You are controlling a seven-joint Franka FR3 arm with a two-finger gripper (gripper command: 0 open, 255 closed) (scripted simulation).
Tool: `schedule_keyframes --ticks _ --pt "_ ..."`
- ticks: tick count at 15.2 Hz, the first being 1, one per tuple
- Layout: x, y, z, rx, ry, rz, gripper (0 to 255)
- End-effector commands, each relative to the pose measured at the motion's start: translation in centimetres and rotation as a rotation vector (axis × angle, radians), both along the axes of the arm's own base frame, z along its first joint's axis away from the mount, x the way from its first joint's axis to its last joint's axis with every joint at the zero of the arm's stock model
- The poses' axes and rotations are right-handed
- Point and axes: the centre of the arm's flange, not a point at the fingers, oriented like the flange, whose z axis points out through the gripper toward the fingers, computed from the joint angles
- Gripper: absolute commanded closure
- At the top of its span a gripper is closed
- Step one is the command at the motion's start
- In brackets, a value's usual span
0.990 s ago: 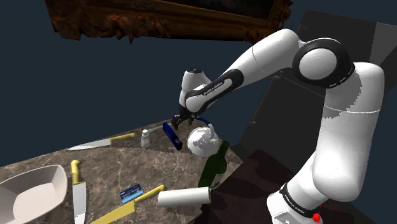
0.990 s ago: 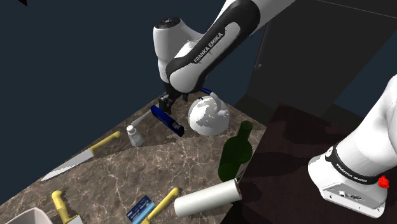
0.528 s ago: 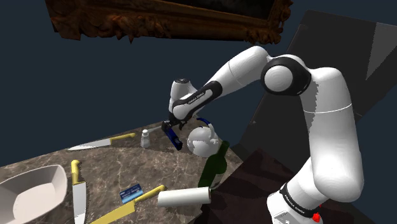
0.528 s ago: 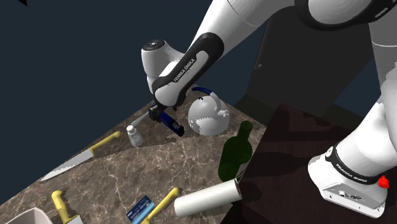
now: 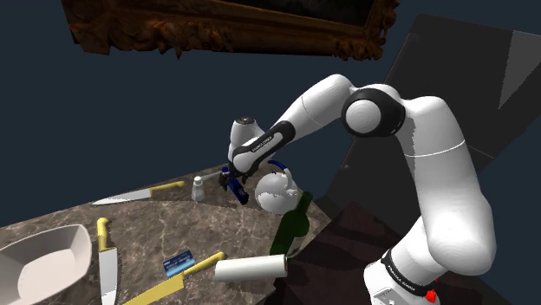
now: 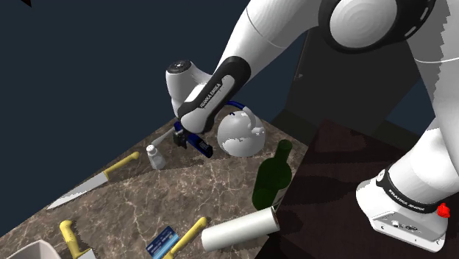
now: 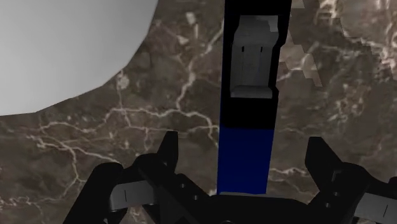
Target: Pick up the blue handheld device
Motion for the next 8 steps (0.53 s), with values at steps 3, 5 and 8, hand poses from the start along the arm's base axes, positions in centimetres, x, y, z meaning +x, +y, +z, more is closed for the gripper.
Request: schedule_keyframes --ticks 3,5,8 --pt "-0.05 0.06 -0.41 0.0 -0.001 0.0 255" --pt "-0.06 0.07 -0.38 0.0 -0.001 0.0 255" --pt "-0.06 0.07 -0.37 0.0 -0.001 0.0 255"
